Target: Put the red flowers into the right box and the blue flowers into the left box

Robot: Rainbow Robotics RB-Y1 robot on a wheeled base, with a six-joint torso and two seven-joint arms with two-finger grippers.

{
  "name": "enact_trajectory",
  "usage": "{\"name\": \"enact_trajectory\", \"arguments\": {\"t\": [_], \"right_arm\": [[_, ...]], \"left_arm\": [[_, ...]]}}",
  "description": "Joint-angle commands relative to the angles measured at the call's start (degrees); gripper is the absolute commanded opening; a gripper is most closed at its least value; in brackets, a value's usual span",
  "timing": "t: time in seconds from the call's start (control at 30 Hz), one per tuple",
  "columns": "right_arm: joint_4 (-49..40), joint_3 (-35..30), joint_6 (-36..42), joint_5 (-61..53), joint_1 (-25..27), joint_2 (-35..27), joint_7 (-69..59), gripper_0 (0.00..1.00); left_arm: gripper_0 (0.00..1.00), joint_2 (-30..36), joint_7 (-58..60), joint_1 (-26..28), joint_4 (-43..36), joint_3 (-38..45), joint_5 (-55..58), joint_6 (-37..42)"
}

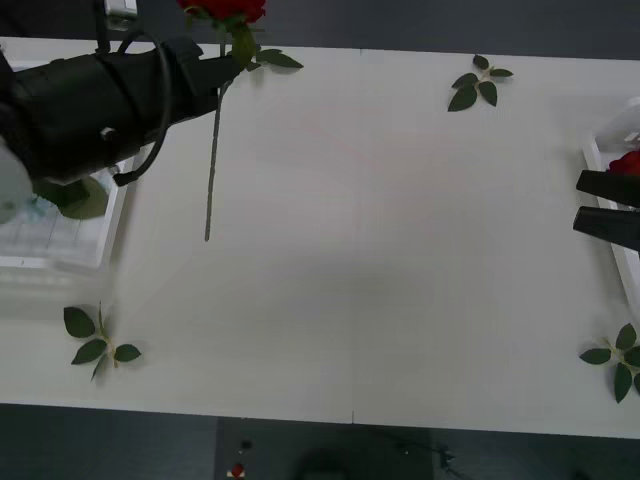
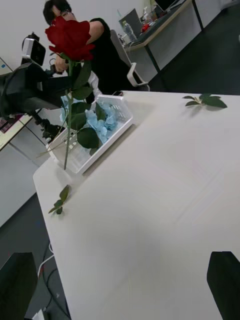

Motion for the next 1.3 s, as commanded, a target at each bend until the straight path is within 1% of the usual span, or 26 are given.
{"name": "enact_trajectory", "arguments": {"t": [0.03, 0.07, 0.17, 0.27, 0.33, 0.4, 0.47, 0.57, 0.7, 0.83, 0.97, 1.17, 1.3], "right_arm": [[-2.67, 2.09, -1.87, -2.79, 1.62, -0.84, 0.84, 1.0], [-2.67, 2.53, -1.78, -3.32, 1.62, -0.84, 0.84, 1.0], [-2.85, 5.08, -1.52, -4.81, 1.54, -0.31, 0.84, 1.0], [-3.46, 5.78, -1.34, -4.37, 1.62, 1.1, 0.84, 1.0], [-3.73, 5.96, -1.34, -4.11, 1.54, 1.98, 0.84, 1.0], [-3.99, 6.57, -1.17, -4.02, 1.1, 3.38, 0.84, 1.0], [-4.08, 7.19, -0.9, -4.02, 0.57, 4.61, 0.84, 1.0], [-3.99, 8.15, -0.38, -4.02, -0.22, 7.34, 0.84, 1.0], [-3.9, 8.86, -0.2, -1.56, -1.19, 10.15, 0.84, 1.0], [-3.46, 9.12, -0.11, 2.13, -2.24, 12.61, 0.84, 1.0], [-3.02, 9.65, -0.11, 3.89, -3.12, 13.84, 0.84, 1.0], [-2.14, 9.65, -0.2, 8.28, -3.65, 14.28, 0.84, 1.0], [-1.09, 9.73, -0.29, 10.57, -3.65, 14.9, 0.84, 1.0]], "left_arm": [[0.0, -3.51, -9.01, -1.29, -1.85, 10.2, 11.54, 12.63], [0.0, -3.95, -10.24, -1.38, -1.67, 11.16, 13.12, 14.21], [0.0, -5.71, -19.47, -1.38, 1.32, 14.15, 22.53, 19.22], [0.0, -8.08, -31.95, -1.38, 5.71, 14.24, 30.17, 21.68], [0.0, -9.49, -38.01, -1.29, 8.09, 13.54, 32.99, 22.3], [0.0, -11.68, -47.68, -1.29, 11.95, 11.52, 36.06, 22.56], [0.0, -13.7, -53.57, -1.29, 14.68, 9.58, 37.47, 22.56], [0.0, -17.75, -62.62, -1.38, 19.25, 5.89, 39.31, 20.19], [0.0, -22.14, -68.51, -1.38, 23.82, 1.5, 41.95, 16.32], [0.0, -26.36, -74.58, -1.38, 29.53, -3.07, 47.4, 12.02], [0.0, -29.08, -77.57, -1.47, 33.22, -5.71, 51.71, 10.08], [0.0, -31.19, -77.92, -1.47, 35.6, -9.31, 58.3, 7.53], [0.0, -32.42, -77.65, -1.56, 35.95, -10.9, 59.44, 7.53]]}}
